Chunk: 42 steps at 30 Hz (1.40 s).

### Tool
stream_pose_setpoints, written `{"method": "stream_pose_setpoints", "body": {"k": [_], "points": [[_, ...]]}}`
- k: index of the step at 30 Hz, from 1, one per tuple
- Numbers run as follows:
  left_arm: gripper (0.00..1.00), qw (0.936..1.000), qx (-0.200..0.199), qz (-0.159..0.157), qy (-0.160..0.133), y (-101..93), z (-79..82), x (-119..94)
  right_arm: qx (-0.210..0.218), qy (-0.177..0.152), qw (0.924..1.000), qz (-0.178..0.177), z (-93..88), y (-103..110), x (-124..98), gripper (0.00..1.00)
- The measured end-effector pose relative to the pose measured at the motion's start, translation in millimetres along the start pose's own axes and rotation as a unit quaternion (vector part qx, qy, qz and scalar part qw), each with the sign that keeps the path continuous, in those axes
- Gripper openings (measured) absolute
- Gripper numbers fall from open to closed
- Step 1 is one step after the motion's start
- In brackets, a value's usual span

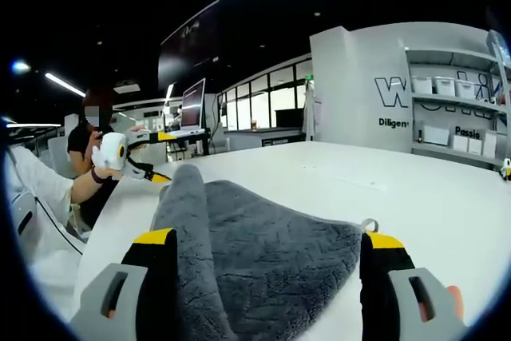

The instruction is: Open the folded towel by lifting each exposed corner and separating the folded layers until the towel lies flat within the target outline without major curled edges

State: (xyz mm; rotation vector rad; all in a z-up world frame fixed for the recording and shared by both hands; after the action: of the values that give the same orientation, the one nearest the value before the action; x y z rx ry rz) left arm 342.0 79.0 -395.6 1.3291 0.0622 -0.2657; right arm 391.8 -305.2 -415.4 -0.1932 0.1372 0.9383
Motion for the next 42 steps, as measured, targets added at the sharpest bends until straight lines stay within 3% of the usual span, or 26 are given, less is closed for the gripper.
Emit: {"method": "stream_pose_setpoints", "body": {"k": [6, 20, 30, 42], "points": [[0.44, 0.9993, 0.021, -0.023, -0.022, -13.4, 7.9, 5, 0.0, -0.001, 1.0, 0.0, 0.6, 1, 0, 0.97], [0.26, 0.9919, 0.121, -0.01, -0.036, -29.8, 21.0, 19, 0.0, -0.002, 1.0, 0.0, 3.2, -12, -1, 0.97], [0.17, 0.9872, 0.154, -0.012, -0.041, -35.3, 24.6, 21, 0.0, -0.004, 1.0, -0.001, 3.7, -12, -1, 0.97], [0.08, 0.9858, 0.161, -0.008, -0.044, -36.0, 27.3, 20, 0.0, -0.003, 1.0, 0.0, 3.6, -14, 0, 0.97]]}}
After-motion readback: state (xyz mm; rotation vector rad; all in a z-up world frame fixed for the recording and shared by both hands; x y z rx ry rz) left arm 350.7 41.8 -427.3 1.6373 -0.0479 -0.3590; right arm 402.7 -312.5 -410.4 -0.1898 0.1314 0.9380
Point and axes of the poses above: the point that each gripper's makers call its tool centre point, and the gripper's own axes: x roughly forward along the fingers, y roughly to its left, z roughly out of its top, the point moved 7 cm from there along -x, roughly backward along the fingers, and after that the axes turned 9 degrees about -x, right-handed, at the moved point
